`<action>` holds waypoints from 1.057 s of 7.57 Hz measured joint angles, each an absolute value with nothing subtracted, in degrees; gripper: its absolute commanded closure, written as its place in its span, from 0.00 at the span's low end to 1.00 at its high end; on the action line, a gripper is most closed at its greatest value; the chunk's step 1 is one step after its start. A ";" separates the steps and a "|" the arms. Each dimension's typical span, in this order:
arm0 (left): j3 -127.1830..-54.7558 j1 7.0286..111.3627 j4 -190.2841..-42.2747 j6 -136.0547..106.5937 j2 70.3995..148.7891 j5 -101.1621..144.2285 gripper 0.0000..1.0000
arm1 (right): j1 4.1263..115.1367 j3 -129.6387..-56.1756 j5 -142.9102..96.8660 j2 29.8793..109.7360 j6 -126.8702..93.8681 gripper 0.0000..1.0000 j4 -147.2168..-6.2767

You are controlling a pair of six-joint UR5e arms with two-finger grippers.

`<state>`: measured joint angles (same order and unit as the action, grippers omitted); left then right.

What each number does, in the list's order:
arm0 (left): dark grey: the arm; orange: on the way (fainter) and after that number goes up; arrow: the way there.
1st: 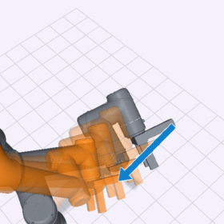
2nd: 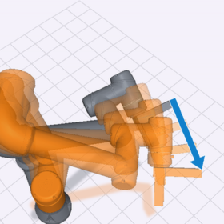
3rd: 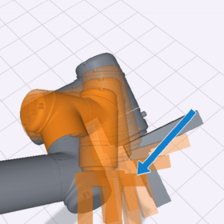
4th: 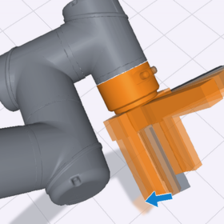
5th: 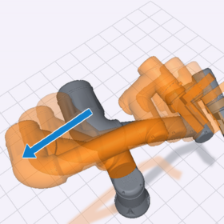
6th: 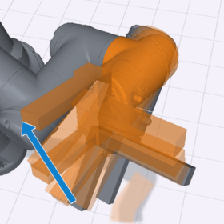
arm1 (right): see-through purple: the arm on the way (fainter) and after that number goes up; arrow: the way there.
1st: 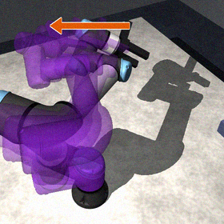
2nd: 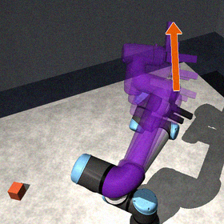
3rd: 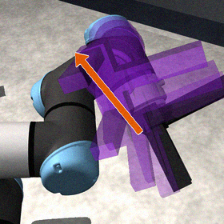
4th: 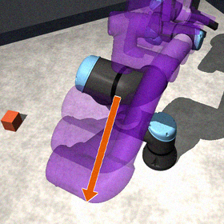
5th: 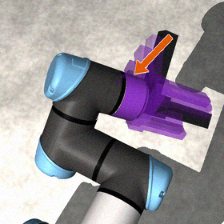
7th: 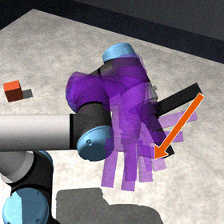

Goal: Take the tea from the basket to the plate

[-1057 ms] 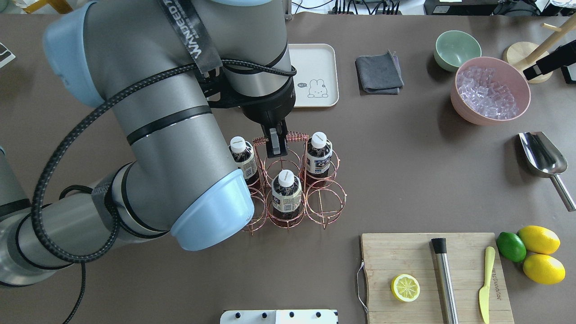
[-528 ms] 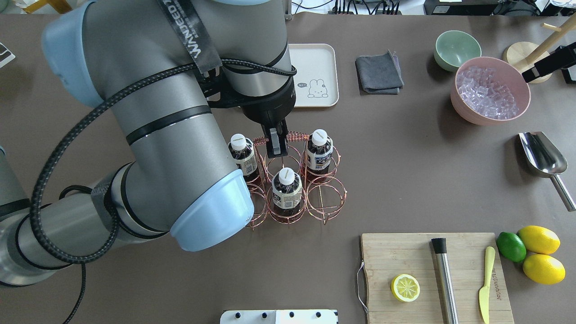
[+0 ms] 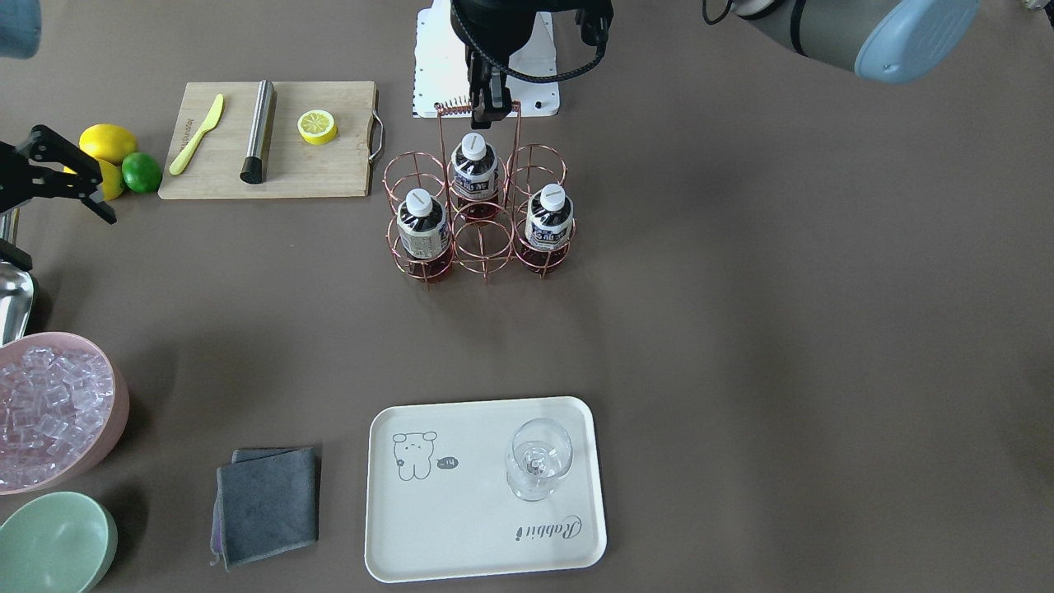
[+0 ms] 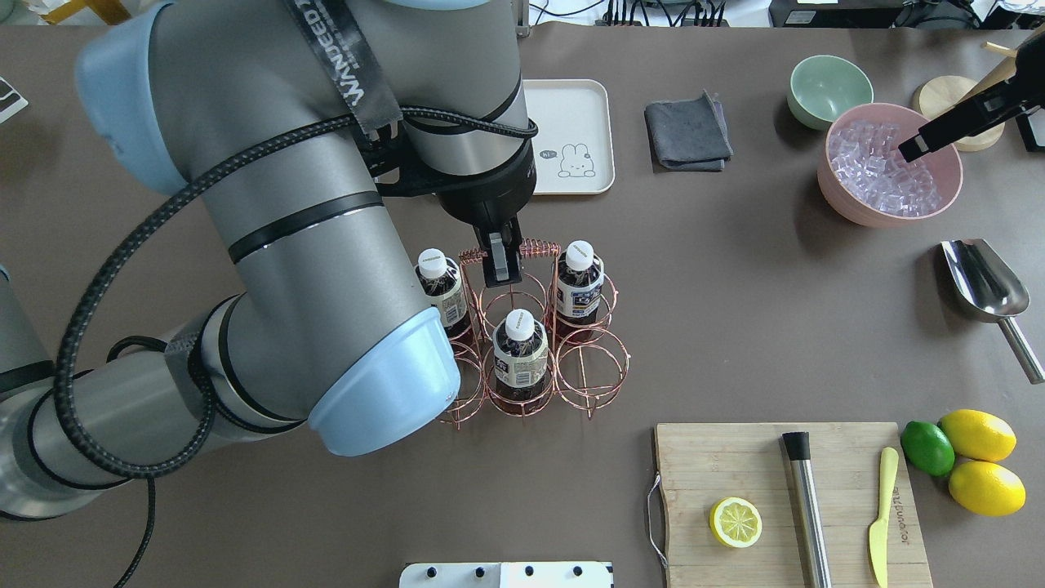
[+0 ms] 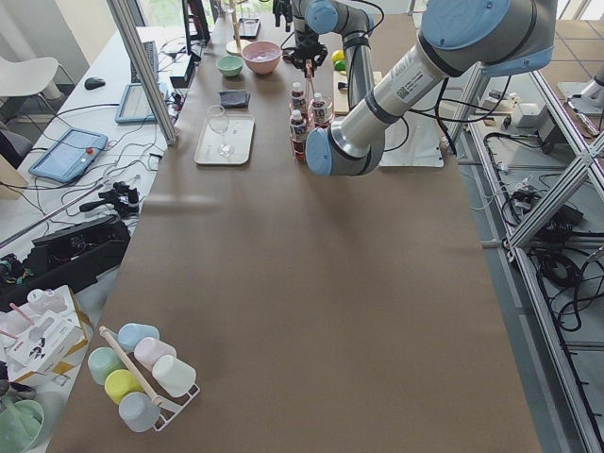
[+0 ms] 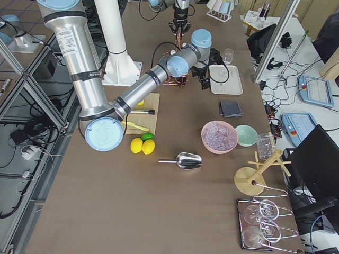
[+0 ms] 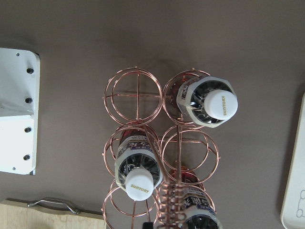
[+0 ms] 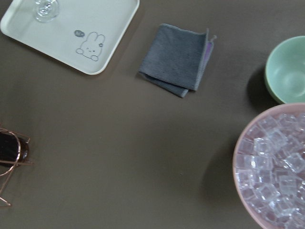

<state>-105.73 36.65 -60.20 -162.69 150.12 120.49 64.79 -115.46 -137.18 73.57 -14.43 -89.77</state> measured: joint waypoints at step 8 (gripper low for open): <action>-105.76 36.45 -60.20 -162.68 149.78 120.48 1.00 | 42.45 -114.89 -123.22 63.97 -18.13 0.21 -79.95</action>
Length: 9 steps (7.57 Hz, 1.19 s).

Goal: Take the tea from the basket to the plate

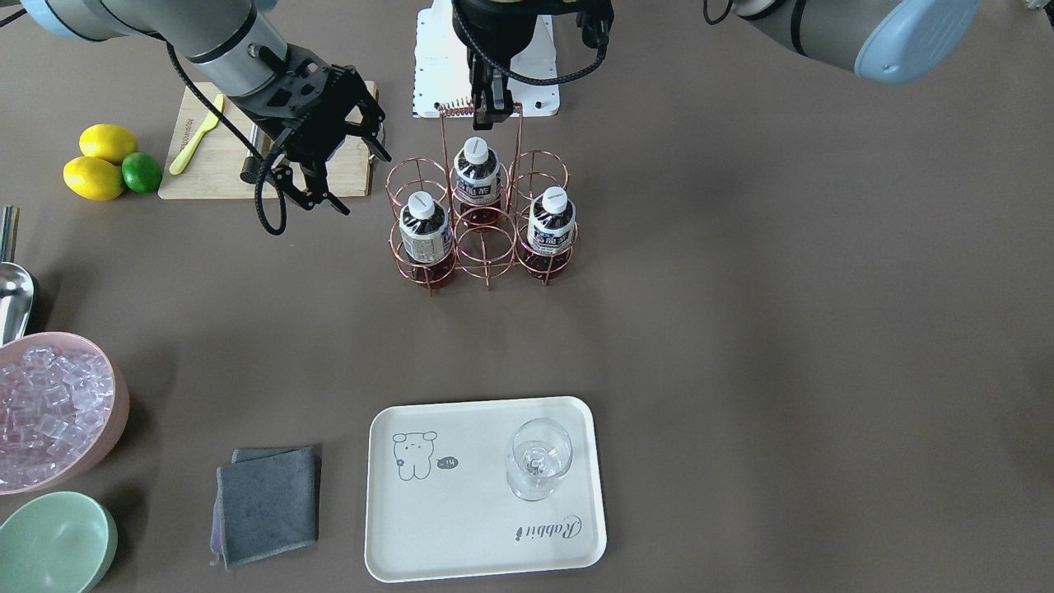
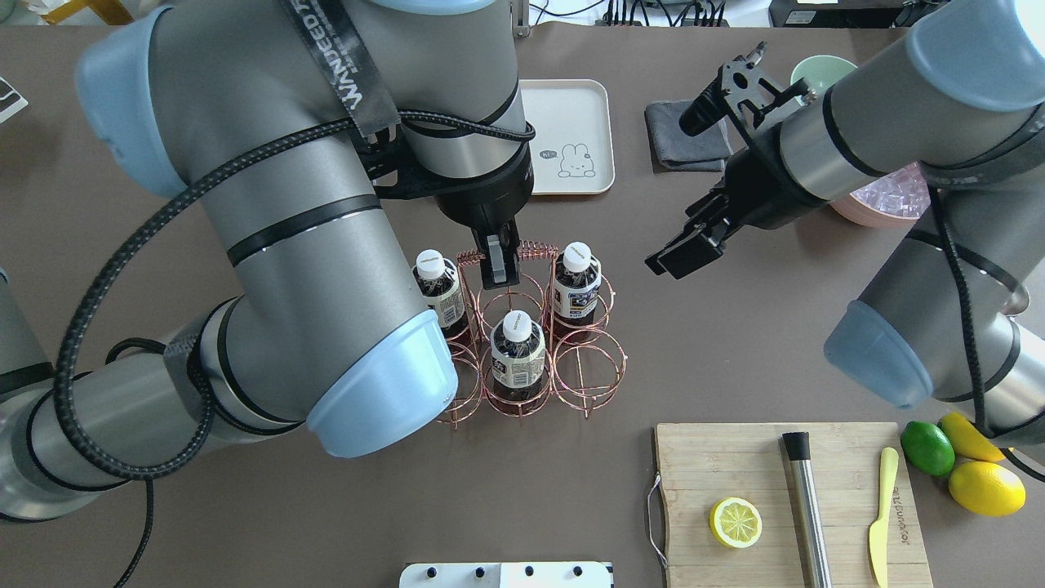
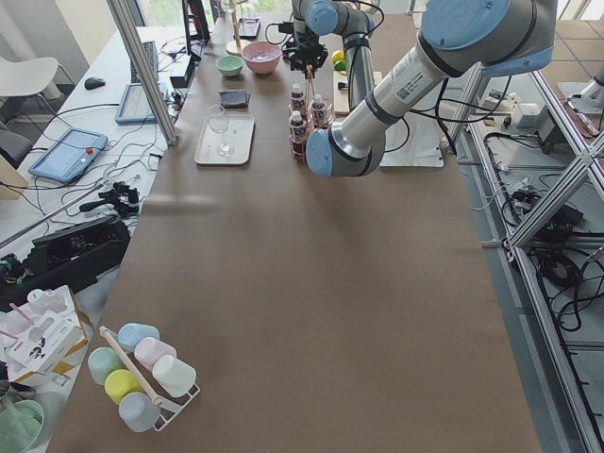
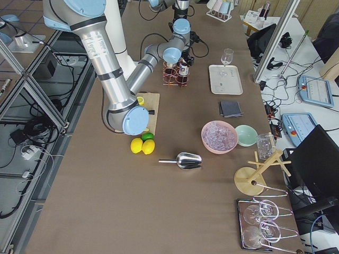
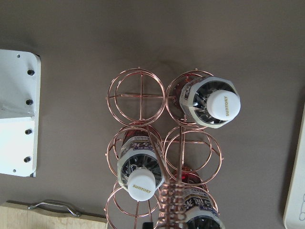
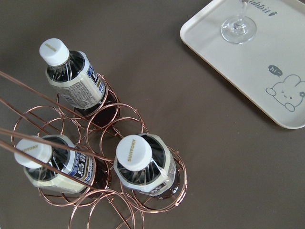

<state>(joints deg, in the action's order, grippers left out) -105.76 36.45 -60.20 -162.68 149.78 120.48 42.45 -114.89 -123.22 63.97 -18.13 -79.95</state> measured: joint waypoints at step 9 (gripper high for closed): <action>-107.38 35.96 -60.20 -163.67 148.89 120.34 1.00 | 37.78 -111.60 -116.77 60.94 -17.66 0.33 -79.80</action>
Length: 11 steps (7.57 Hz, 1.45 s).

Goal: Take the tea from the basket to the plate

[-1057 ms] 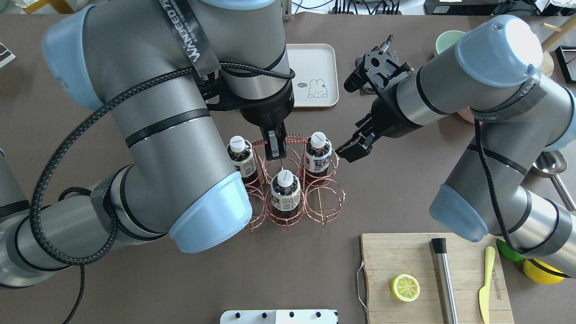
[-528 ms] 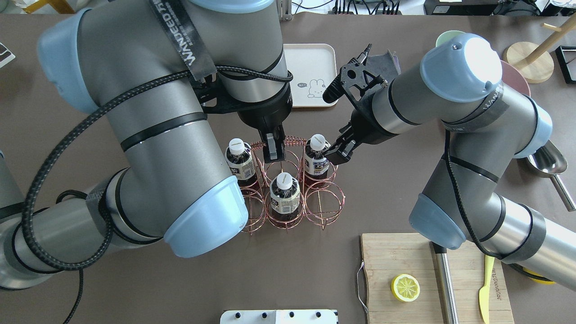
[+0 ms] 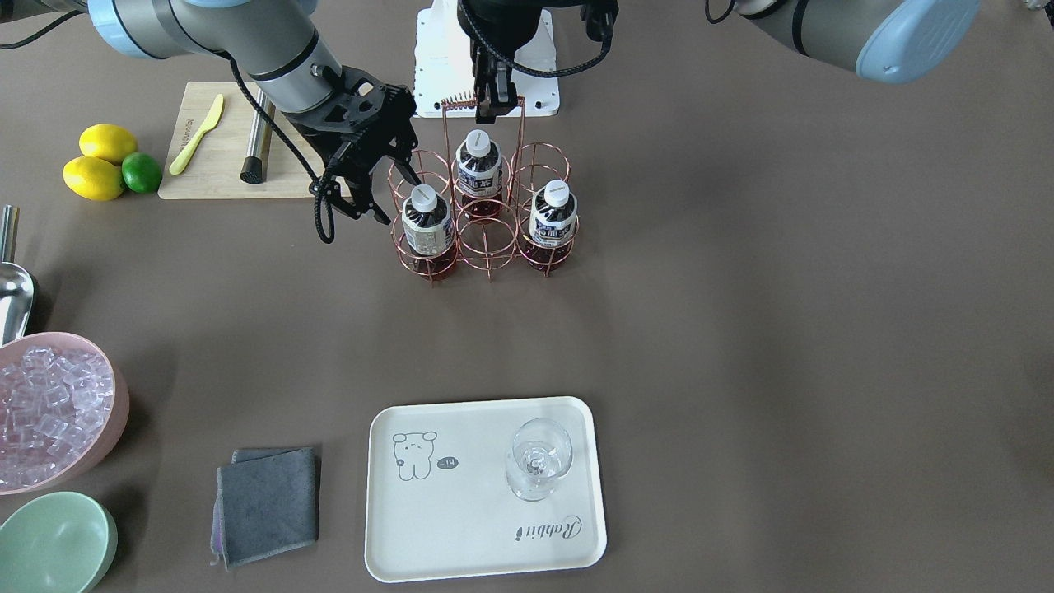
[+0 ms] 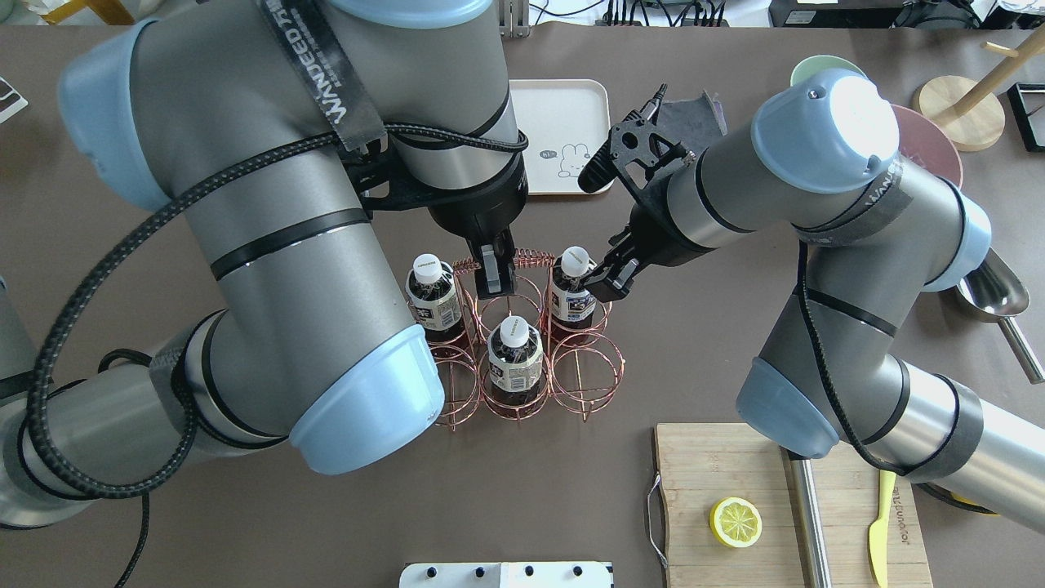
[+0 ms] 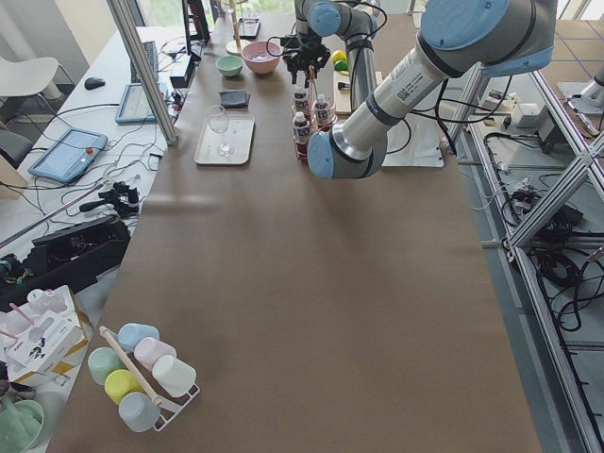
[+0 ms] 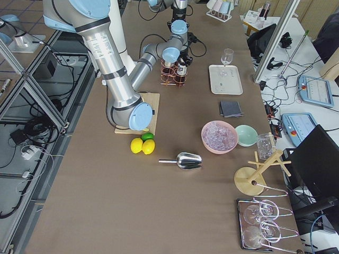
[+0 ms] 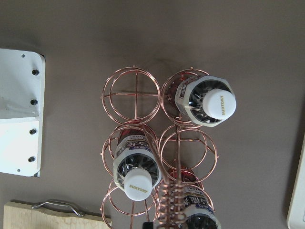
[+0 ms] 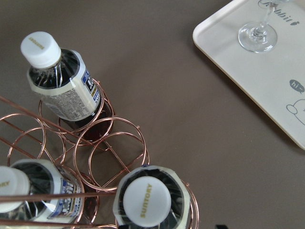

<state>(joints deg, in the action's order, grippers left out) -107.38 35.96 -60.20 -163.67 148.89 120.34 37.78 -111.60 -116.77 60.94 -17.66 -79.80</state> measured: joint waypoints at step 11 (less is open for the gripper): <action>-107.21 35.68 -60.21 -163.74 148.71 120.32 1.00 | 36.85 -112.17 -116.63 60.93 -17.67 0.33 -79.45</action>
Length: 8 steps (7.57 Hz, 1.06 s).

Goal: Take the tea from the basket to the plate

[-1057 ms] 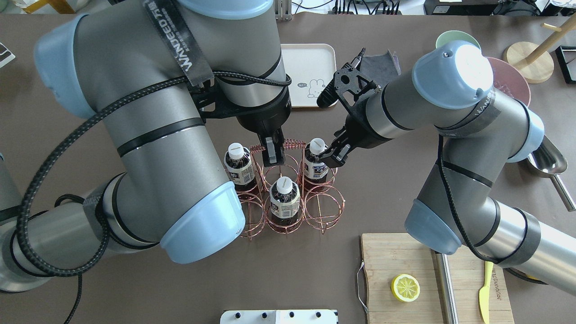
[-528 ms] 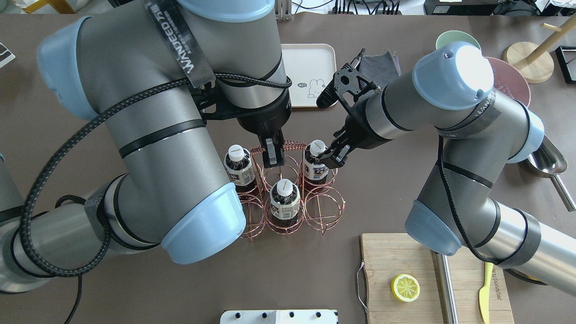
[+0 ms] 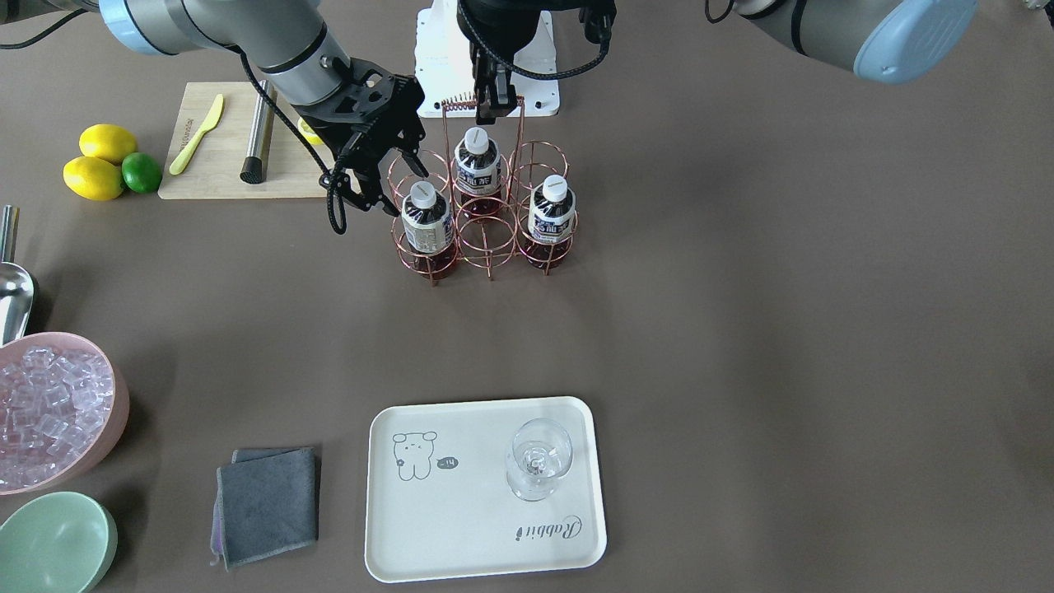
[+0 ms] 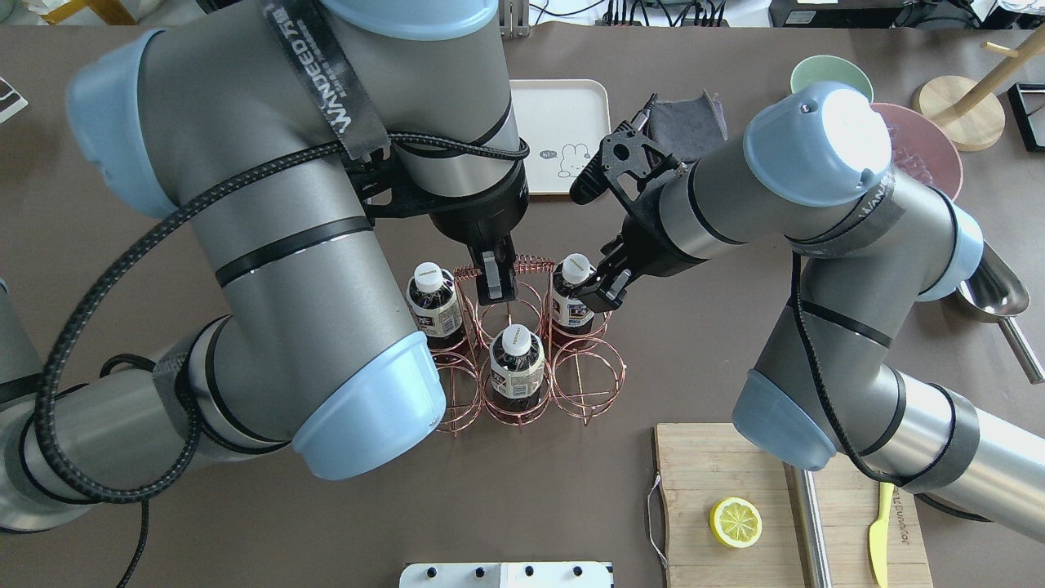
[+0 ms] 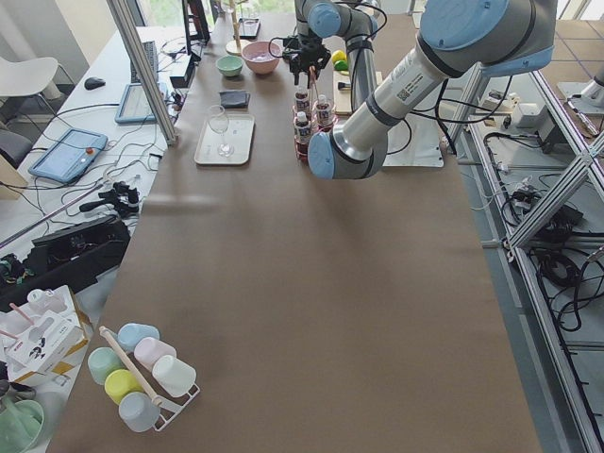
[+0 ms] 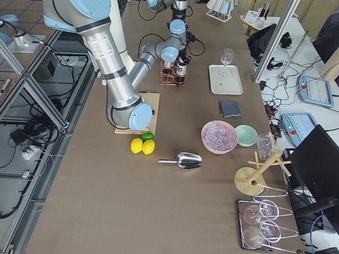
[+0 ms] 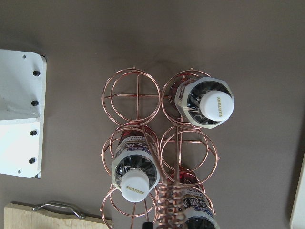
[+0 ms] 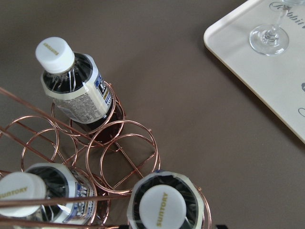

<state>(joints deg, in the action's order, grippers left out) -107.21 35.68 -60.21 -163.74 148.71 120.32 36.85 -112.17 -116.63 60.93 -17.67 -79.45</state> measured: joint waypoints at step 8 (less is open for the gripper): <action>-107.35 35.68 -60.21 -163.74 148.58 120.36 1.00 | 36.07 -112.25 -116.63 60.49 -17.54 0.48 -79.42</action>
<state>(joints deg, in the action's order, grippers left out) -107.35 35.68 -60.21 -163.74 148.58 120.36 36.07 -112.25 -116.63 60.49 -17.54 -79.42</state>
